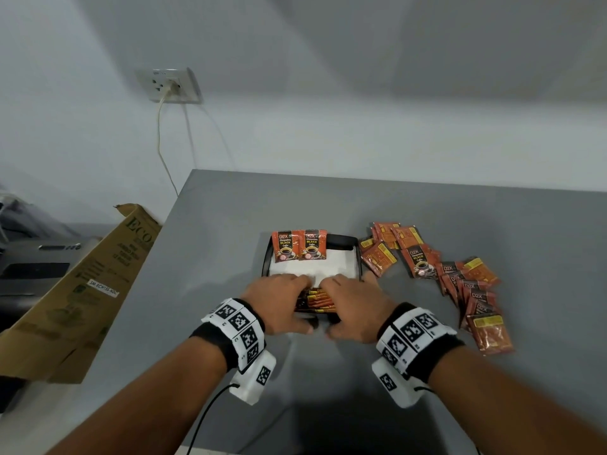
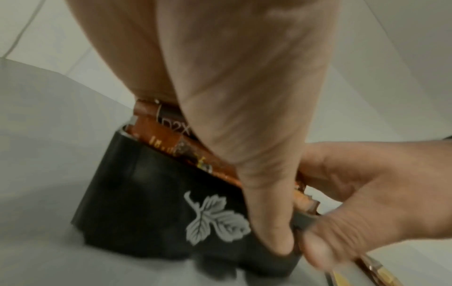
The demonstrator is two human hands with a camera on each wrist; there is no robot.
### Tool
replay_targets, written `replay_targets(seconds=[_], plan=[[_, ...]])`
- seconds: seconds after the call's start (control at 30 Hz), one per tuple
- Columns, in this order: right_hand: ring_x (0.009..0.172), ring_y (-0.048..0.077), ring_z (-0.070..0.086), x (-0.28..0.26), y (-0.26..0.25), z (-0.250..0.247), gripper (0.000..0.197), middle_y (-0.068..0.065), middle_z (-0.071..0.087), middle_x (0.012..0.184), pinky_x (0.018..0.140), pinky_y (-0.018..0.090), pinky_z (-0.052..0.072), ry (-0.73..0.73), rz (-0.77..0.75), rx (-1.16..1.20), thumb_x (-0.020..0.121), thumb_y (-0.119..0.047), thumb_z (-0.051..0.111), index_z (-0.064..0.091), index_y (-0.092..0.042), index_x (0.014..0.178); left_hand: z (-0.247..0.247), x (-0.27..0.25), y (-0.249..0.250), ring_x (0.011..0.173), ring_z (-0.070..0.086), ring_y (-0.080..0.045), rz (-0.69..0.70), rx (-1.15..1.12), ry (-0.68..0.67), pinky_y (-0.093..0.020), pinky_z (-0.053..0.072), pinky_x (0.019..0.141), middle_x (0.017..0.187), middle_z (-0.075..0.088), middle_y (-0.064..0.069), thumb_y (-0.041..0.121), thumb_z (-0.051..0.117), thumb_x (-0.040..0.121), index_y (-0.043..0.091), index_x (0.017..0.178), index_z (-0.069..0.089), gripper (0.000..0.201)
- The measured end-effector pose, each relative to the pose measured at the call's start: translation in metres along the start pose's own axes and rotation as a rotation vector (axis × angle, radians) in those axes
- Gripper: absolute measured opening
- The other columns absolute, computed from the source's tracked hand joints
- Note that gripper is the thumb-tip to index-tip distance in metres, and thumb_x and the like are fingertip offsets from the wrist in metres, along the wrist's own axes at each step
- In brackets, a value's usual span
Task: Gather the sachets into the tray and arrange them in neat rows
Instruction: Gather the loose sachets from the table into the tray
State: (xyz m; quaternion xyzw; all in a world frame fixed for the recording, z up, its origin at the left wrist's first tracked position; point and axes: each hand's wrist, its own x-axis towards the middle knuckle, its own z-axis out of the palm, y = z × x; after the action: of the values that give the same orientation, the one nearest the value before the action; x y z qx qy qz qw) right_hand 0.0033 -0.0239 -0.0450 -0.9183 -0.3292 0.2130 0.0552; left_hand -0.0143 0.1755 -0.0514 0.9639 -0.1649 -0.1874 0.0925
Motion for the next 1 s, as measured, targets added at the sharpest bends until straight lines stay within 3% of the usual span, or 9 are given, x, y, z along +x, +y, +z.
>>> replay_targets(seconds=[0.1, 0.2, 0.37, 0.53, 0.6, 0.7, 0.77, 0.9, 1.0], plan=[[0.102, 0.019, 0.058, -0.001, -0.001, -0.001, 0.045, -0.004, 0.060, 0.115, 0.101, 0.049, 0.032, 0.037, 0.004, 0.037, 0.093, -0.055, 0.053, 0.046, -0.024, 0.124, -0.006, -0.001, -0.003, 0.103, 0.061, -0.018, 0.022, -0.115, -0.037, -0.037, 0.053, 0.088, 0.115, 0.062, 0.004, 0.049, 0.060, 0.079, 0.030, 0.129, 0.049, 0.055], [0.105, 0.021, 0.058, 0.002, 0.003, -0.001, 0.034, -0.004, 0.063, 0.112, 0.100, 0.047, 0.031, -0.005, 0.032, 0.140, 0.094, -0.046, 0.053, 0.050, -0.025, 0.121, -0.012, 0.000, -0.006, 0.105, 0.060, -0.021, 0.006, -0.117, -0.051, -0.039, 0.053, 0.088, 0.118, 0.063, 0.001, 0.031, 0.054, 0.077, 0.030, 0.129, 0.051, 0.051], [0.094, 0.020, 0.058, 0.005, 0.005, 0.002, 0.025, -0.003, 0.063, 0.102, 0.104, 0.050, 0.033, 0.068, 0.063, 0.128, 0.094, -0.035, 0.050, 0.051, -0.024, 0.116, -0.011, -0.001, -0.003, 0.099, 0.063, -0.022, 0.011, -0.037, 0.004, -0.038, 0.056, 0.078, 0.114, 0.066, 0.001, 0.023, 0.057, 0.084, 0.028, 0.127, 0.052, 0.043], [0.090, 0.018, 0.056, 0.003, 0.000, 0.004, 0.026, -0.006, 0.063, 0.101, 0.101, 0.049, 0.036, 0.171, 0.059, 0.057, 0.095, -0.039, 0.051, 0.051, -0.025, 0.117, -0.009, -0.004, -0.003, 0.097, 0.063, -0.022, 0.029, -0.014, 0.129, -0.034, 0.052, 0.076, 0.111, 0.065, 0.002, 0.026, 0.056, 0.083, 0.028, 0.127, 0.051, 0.044], [0.097, 0.019, 0.054, 0.000, -0.001, 0.006, 0.029, -0.006, 0.065, 0.103, 0.100, 0.049, 0.035, 0.154, 0.059, 0.030, 0.094, -0.046, 0.050, 0.053, -0.026, 0.114, -0.004, -0.006, -0.002, 0.101, 0.061, -0.021, 0.031, -0.042, 0.123, -0.036, 0.053, 0.082, 0.111, 0.064, 0.003, 0.040, 0.057, 0.080, 0.028, 0.127, 0.050, 0.049], [0.102, 0.018, 0.048, -0.003, -0.002, 0.008, 0.051, -0.008, 0.064, 0.105, 0.095, 0.047, 0.034, 0.161, 0.069, 0.004, 0.087, -0.068, 0.042, 0.059, -0.026, 0.108, 0.005, -0.007, -0.005, 0.110, 0.052, -0.016, 0.053, -0.042, 0.123, -0.033, 0.046, 0.098, 0.118, 0.058, 0.006, 0.068, 0.059, 0.067, 0.026, 0.130, 0.053, 0.076], [0.102, 0.016, 0.049, -0.004, -0.002, 0.010, 0.062, -0.010, 0.062, 0.105, 0.093, 0.045, 0.034, 0.161, 0.069, 0.006, 0.079, -0.079, 0.040, 0.058, -0.026, 0.108, 0.004, -0.007, -0.006, 0.110, 0.047, -0.015, 0.077, -0.007, 0.135, -0.030, 0.042, 0.100, 0.120, 0.055, 0.008, 0.077, 0.060, 0.060, 0.025, 0.129, 0.055, 0.087], [0.090, 0.015, 0.057, -0.007, -0.002, 0.010, 0.062, -0.010, 0.066, 0.094, 0.090, 0.043, 0.031, 0.102, 0.039, 0.000, 0.076, -0.083, 0.045, 0.060, -0.029, 0.102, -0.005, -0.012, -0.002, 0.106, 0.057, -0.016, 0.045, 0.018, 0.002, -0.029, 0.046, 0.092, 0.120, 0.061, 0.005, 0.070, 0.070, 0.062, 0.026, 0.136, 0.047, 0.089], [0.093, 0.017, 0.059, -0.010, -0.003, 0.010, 0.051, -0.008, 0.066, 0.100, 0.097, 0.046, 0.031, 0.076, 0.030, -0.019, 0.082, -0.069, 0.051, 0.056, -0.028, 0.112, -0.005, -0.009, -0.003, 0.105, 0.062, -0.019, 0.005, -0.002, -0.032, -0.032, 0.052, 0.087, 0.121, 0.061, 0.005, 0.051, 0.075, 0.067, 0.027, 0.138, 0.043, 0.082]])
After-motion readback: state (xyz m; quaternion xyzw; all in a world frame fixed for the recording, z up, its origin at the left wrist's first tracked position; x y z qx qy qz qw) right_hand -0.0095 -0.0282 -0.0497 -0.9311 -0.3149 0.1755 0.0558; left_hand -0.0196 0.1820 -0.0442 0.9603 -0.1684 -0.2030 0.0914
